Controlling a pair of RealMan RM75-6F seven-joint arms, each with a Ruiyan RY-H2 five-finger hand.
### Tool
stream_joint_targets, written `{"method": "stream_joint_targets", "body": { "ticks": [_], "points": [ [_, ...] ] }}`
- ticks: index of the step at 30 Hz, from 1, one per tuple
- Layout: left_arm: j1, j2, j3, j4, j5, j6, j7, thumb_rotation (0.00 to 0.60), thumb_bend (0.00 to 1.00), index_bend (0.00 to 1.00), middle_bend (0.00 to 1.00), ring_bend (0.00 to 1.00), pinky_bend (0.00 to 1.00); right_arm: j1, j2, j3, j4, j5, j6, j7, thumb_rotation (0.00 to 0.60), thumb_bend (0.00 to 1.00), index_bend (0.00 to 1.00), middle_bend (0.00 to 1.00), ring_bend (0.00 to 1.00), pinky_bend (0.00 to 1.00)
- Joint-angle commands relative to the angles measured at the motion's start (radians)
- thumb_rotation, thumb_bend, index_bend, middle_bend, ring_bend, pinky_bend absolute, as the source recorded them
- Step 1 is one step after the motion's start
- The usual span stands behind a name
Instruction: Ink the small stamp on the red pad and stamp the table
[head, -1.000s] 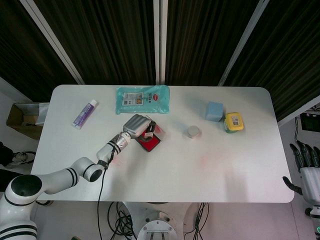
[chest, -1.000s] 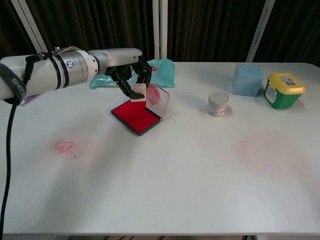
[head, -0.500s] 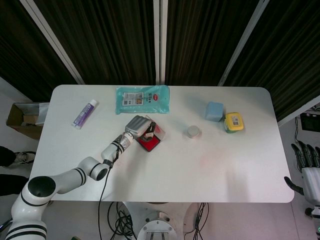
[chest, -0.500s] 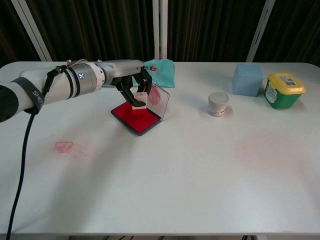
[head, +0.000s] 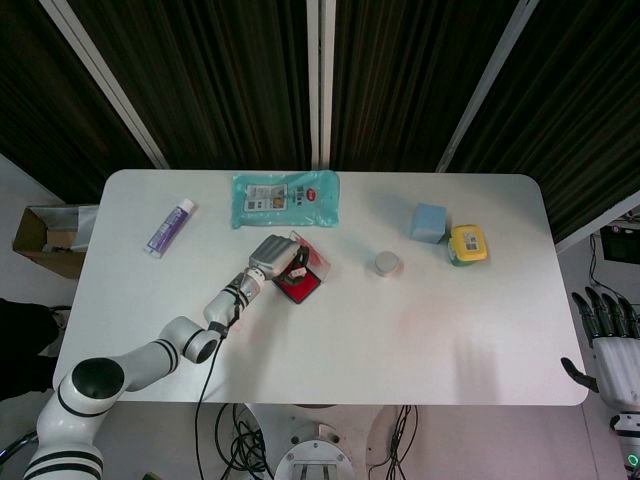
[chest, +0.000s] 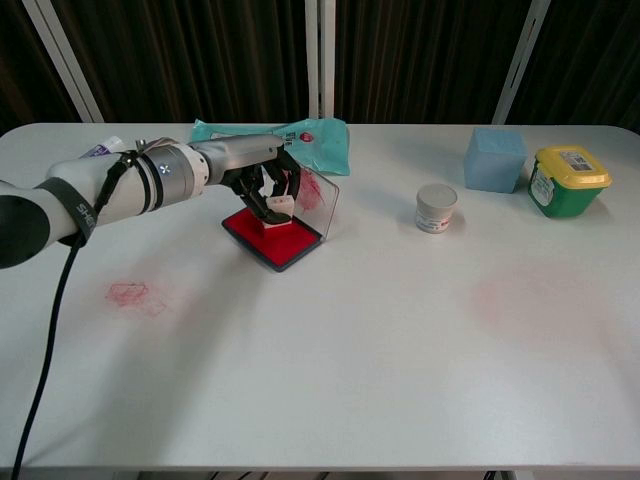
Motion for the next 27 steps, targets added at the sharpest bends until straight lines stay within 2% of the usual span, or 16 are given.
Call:
{"method": "stream_joint_targets", "body": {
  "ticks": [1,6,10,14,19,21,23,27],
  "points": [
    [0.003,-0.019,0.010,0.030,0.014,-0.002,-0.028,0.600,0.45,0.63,0.66,0.96,1.00,0.000,-0.001,-0.001,0.000,-0.001,0.000,-0.001,0.600,0.09,0.00,0.00,0.00,0.00],
    [-0.002,-0.030,0.009,0.063,0.033,0.012,-0.066,0.600,0.45,0.63,0.66,0.96,1.00,-0.003,0.002,0.001,-0.002,-0.002,0.006,-0.001,0.600,0.09,0.00,0.00,0.00,0.00],
    [-0.006,0.000,0.003,0.035,0.045,0.027,-0.090,0.600,0.45,0.63,0.66,0.96,1.00,-0.002,0.003,0.002,-0.001,0.001,0.004,0.002,0.600,0.09,0.00,0.00,0.00,0.00],
    [0.012,0.090,-0.006,-0.081,0.052,0.060,-0.107,0.600,0.45,0.63,0.66,0.96,1.00,0.003,0.006,0.005,-0.001,0.003,-0.001,0.006,0.600,0.09,0.00,0.00,0.00,0.00],
    [0.087,0.278,0.002,-0.324,0.062,0.139,-0.112,0.600,0.46,0.63,0.66,0.96,1.00,0.005,0.008,0.013,-0.001,0.004,0.005,0.011,0.600,0.09,0.00,0.00,0.00,0.00],
    [0.126,0.353,0.022,-0.419,0.074,0.178,-0.094,0.600,0.46,0.63,0.66,0.96,1.00,0.006,0.005,0.014,0.003,0.008,0.002,0.018,0.600,0.09,0.00,0.00,0.00,0.00],
    [0.168,0.409,0.062,-0.485,0.102,0.225,-0.046,0.600,0.45,0.63,0.66,0.96,1.00,0.008,-0.001,0.014,0.011,0.013,-0.004,0.024,0.600,0.09,0.00,0.00,0.00,0.00],
    [0.236,0.460,0.139,-0.548,0.121,0.251,-0.017,0.600,0.44,0.63,0.66,0.96,1.00,0.014,-0.013,0.011,0.024,0.013,-0.020,0.028,0.600,0.09,0.00,0.00,0.00,0.00]
  ]
}}
